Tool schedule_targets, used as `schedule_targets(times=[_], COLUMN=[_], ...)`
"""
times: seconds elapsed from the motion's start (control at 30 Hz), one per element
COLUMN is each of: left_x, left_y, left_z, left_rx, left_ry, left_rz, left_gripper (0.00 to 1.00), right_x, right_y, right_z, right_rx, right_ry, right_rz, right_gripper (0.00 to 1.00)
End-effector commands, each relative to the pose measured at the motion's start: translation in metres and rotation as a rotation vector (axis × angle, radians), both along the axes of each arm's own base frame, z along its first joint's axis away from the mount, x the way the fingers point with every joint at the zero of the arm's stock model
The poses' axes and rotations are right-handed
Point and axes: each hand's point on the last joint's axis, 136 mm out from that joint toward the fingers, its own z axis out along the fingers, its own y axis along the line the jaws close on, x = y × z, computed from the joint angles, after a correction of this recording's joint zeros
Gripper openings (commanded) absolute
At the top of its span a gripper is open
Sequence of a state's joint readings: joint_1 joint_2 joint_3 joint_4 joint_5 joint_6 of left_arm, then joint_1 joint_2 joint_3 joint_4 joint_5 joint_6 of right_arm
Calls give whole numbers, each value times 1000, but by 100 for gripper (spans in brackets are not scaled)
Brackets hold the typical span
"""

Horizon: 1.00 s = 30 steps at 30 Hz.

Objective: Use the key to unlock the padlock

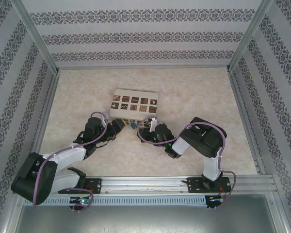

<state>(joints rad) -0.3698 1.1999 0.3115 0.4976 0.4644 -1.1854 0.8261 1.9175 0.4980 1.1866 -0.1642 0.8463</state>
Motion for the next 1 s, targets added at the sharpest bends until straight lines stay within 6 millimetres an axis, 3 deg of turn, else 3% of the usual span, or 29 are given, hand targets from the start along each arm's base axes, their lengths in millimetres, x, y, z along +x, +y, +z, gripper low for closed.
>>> schedule_targets(times=[0.0,0.67,0.97], left_x=[8,23,31], left_y=[-2,-24,-39], left_z=[11,8,-3], left_rx=[-53,-127,-152], left_ry=[-45,-33,-25], left_rz=[5,-55,-82], left_gripper=[58,51,46], right_x=[-4,-3,-2], right_y=[2,6,8], right_z=[5,5,5], right_rx=[59,78,75], right_ry=[74,106,107], right_rz=[-24,-36,-30], right_gripper=[0,0,0])
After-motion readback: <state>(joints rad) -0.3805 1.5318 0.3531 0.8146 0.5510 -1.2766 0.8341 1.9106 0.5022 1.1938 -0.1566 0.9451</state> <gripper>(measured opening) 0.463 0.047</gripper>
